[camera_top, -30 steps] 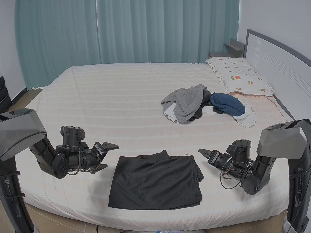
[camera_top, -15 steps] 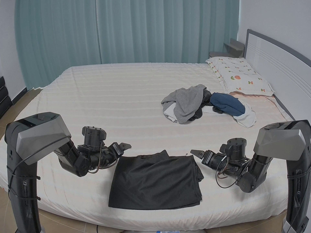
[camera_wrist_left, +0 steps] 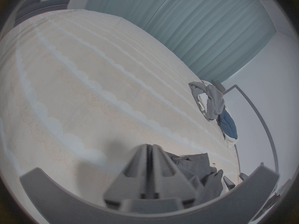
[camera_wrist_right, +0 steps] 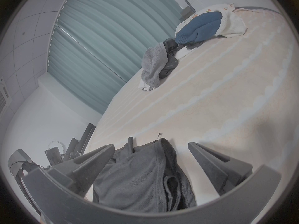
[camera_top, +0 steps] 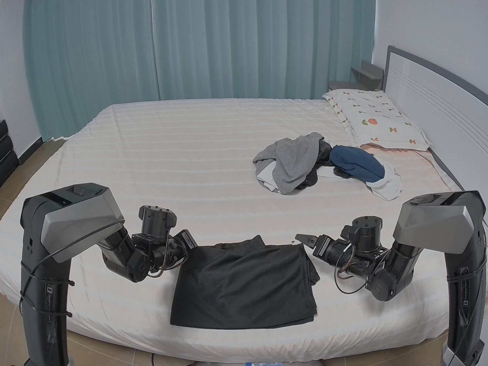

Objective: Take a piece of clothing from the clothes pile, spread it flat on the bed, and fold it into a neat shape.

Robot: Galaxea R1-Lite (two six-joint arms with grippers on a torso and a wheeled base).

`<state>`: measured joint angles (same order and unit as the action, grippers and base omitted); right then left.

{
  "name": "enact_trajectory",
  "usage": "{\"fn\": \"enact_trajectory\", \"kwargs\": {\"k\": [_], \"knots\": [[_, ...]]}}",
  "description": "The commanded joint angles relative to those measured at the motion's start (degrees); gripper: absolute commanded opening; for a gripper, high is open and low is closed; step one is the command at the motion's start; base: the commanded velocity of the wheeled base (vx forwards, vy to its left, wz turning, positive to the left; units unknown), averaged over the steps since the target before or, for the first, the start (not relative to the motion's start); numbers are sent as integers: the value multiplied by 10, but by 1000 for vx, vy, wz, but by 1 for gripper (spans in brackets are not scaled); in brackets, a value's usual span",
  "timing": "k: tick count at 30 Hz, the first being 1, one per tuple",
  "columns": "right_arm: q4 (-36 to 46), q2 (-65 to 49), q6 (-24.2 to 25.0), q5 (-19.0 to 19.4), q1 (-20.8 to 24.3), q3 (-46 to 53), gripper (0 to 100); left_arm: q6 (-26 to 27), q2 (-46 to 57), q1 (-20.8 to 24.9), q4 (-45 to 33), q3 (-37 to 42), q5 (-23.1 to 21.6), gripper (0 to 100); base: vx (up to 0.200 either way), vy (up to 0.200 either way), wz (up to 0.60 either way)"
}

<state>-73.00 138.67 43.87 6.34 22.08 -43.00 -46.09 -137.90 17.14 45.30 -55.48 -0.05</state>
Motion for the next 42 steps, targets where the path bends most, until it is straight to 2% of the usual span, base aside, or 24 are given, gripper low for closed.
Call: {"fn": "enact_trajectory", "kwargs": {"k": [1,7,16,17,42], "knots": [[15,12,-1,0,1,-20,100,-1,-2,0,1,7,15,0,0,0,0],[17,20,-3,2,7,-34,100,-5,-3,-4,0,8,43,0,0,0,0],[15,43,-5,-1,22,-48,100,-6,-3,-3,1,8,43,0,0,0,0],[15,43,-5,0,22,-48,0,-6,-3,-4,1,8,43,0,0,0,0],[7,42,-3,-5,-12,-60,0,-6,-3,-13,0,10,44,0,0,0,0]]}}
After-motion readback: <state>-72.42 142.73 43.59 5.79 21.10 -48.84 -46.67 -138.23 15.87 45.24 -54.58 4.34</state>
